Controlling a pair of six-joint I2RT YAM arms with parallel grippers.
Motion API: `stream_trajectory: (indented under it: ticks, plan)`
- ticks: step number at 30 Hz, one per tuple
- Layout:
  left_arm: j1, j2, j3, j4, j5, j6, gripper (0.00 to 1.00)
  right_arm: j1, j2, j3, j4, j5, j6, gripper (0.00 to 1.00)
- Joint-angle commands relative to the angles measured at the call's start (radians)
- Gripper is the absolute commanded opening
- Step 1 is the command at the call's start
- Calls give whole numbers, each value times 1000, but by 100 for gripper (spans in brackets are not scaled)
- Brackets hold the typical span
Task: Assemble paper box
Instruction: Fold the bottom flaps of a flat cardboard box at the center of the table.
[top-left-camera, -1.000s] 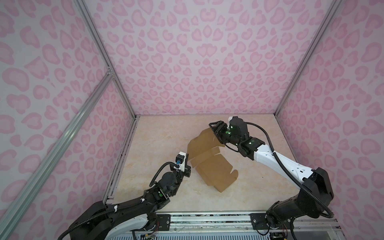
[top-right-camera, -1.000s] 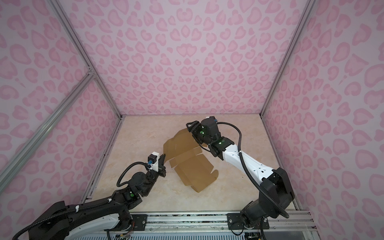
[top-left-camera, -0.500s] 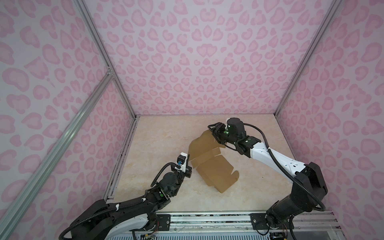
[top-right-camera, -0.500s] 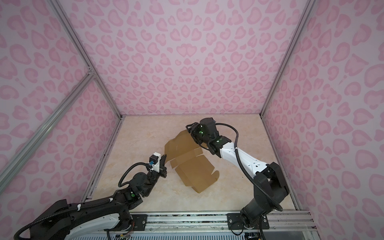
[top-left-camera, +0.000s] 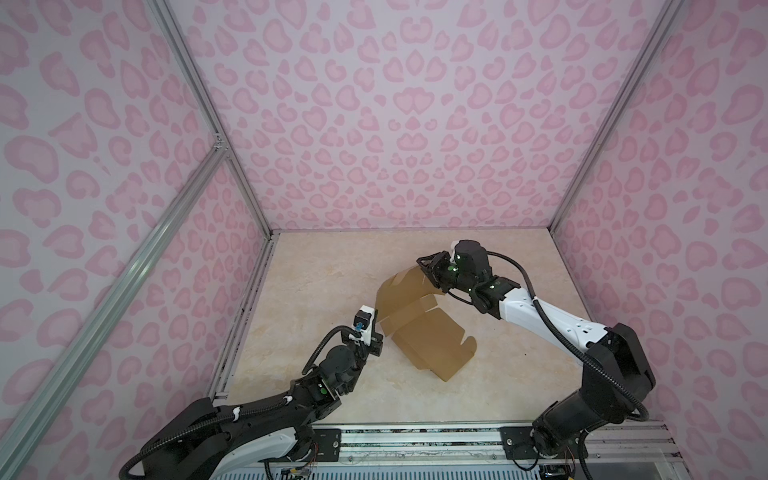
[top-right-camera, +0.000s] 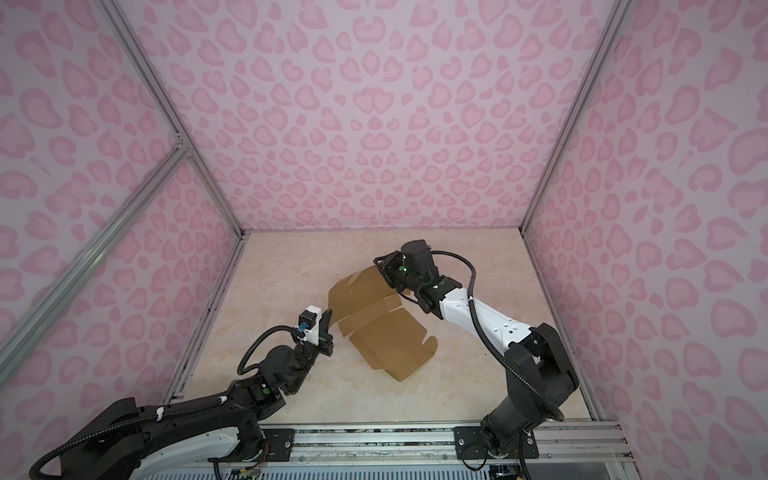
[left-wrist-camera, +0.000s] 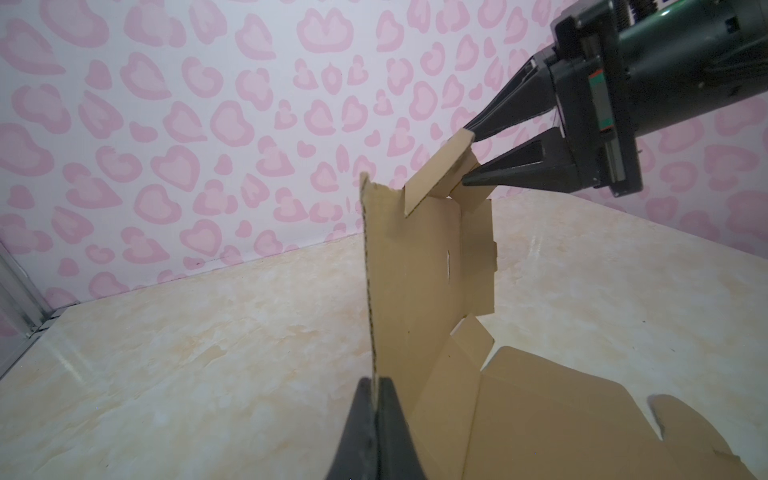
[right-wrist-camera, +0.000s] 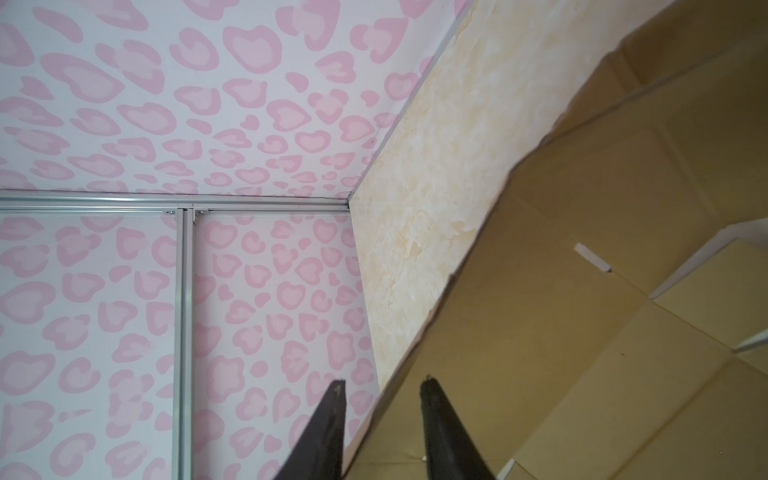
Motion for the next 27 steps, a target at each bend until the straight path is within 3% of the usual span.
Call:
stream_trajectory:
  ticks: [1, 8, 17, 21, 27]
  plan:
    - [0, -4, -4, 68, -13, 9, 4, 5, -9, -21, 39, -2, 0, 32]
    - [0, 7, -10, 81, -14, -4, 4, 10, -1, -90, 115, -2, 25, 28]
    - [0, 3, -17, 81, -10, -9, 4, 16, 20, -118, 218, 22, 32, 29]
    - [-1, 2, -21, 80, -9, -13, 4, 19, 38, -133, 300, 22, 53, 24]
    - [-2, -1, -27, 83, -16, -13, 4, 27, 23, -128, 283, 42, 32, 21]
